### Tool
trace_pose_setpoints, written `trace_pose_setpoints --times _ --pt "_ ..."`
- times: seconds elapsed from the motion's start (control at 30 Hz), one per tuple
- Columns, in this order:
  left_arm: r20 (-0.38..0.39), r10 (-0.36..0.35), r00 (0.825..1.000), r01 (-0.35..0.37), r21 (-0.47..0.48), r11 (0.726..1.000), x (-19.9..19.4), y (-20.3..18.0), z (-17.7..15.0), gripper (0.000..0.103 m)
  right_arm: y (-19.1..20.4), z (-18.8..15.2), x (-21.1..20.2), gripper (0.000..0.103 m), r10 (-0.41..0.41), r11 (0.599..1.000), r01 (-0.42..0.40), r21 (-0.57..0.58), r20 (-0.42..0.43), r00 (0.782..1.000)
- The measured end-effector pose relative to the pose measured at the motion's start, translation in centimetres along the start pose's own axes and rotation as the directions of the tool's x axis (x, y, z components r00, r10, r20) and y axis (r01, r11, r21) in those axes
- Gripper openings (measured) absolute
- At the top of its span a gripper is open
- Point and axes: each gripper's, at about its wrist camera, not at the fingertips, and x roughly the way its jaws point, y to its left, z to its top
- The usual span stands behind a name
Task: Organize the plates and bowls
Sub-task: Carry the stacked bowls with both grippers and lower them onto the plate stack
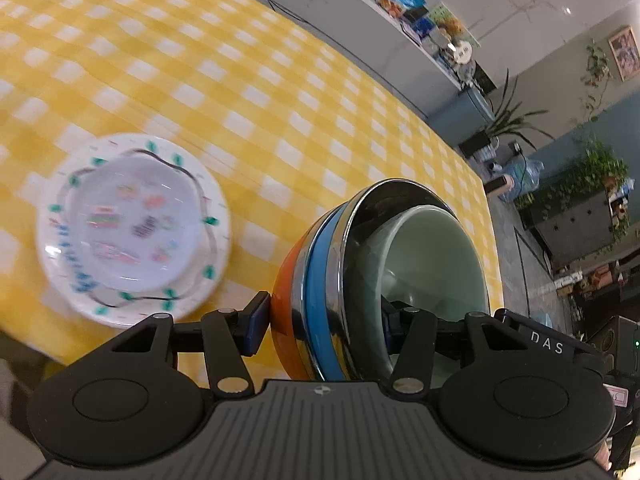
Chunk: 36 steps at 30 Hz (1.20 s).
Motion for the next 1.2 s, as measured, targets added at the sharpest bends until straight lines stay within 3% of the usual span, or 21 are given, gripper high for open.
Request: trace_pose_setpoints --times 0.33,0.63,1.2 --pt "0.066 0.023 0.998 -0.018 -0.071 0.997 -4.9 4.2 2.2 0.059 6.9 -2.2 3.1 0.051 0.018 0.996 -0.022 -0.083 -0.049 0.999" --pt "0.101 0.054 0.993 -0.038 -0.154 0.987 -6.7 8.7 4.1 0.059 11.0 -3.0 7.3 0.051 0.021 0.991 -0.034 -0.129 -0.102 0.995" --pt "0.042 0.06 0.997 -0.051 -0.185 0.981 -3.0 11.4 5.5 0.059 10.4 -1.8 11.4 0.051 -0.035 0.995 0.022 -0.095 -0.133 0.99"
